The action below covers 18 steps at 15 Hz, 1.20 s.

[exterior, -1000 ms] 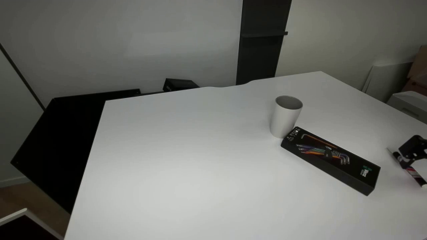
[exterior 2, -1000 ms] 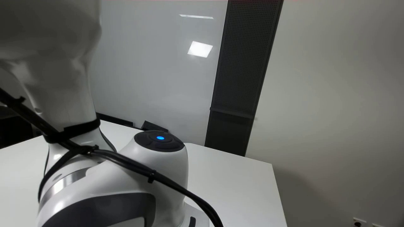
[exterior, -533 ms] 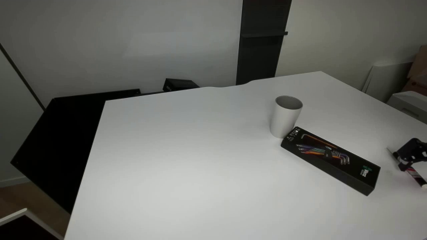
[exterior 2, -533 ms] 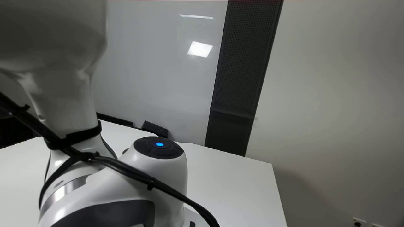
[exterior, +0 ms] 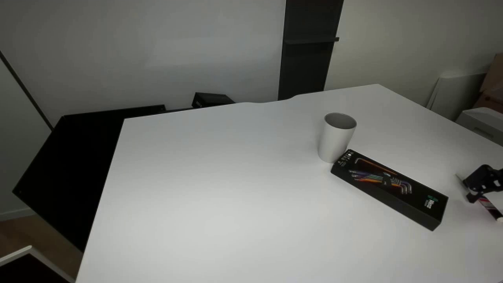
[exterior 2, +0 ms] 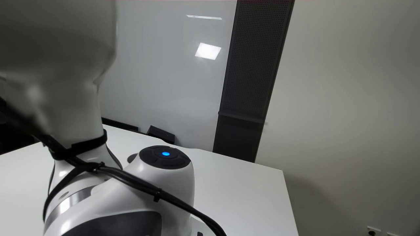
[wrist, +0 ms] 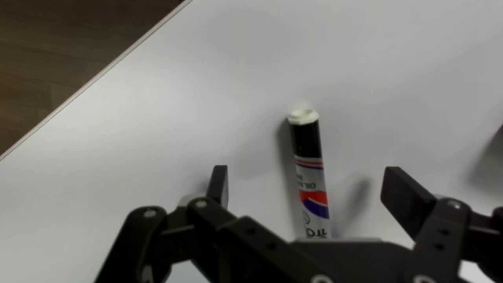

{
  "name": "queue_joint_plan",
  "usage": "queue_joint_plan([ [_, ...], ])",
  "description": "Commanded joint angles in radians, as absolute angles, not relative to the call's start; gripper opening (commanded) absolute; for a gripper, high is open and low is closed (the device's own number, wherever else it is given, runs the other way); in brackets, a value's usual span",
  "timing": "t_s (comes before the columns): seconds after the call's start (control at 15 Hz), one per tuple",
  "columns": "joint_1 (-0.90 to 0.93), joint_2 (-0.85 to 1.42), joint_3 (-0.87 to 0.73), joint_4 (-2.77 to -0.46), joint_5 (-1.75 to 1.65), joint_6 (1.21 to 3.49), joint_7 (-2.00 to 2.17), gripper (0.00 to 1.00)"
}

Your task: Put the marker on the table, put it back in the mug then put it back on the table

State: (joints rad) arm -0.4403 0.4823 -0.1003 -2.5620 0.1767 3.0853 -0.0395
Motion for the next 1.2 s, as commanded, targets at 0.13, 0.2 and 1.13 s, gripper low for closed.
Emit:
queue_joint_plan([
  [0.13,-0.458,0.540,-0.087,-2.534,0.173,3.119,-0.032,0.62],
  [0.2,-0.456,0.543,-0.090,-2.531,0.173,3.116,-0.030,0.54],
  [1.13,-0.229,0.539,-0.293,-2.485,0.172,3.008,0.132,0.08],
])
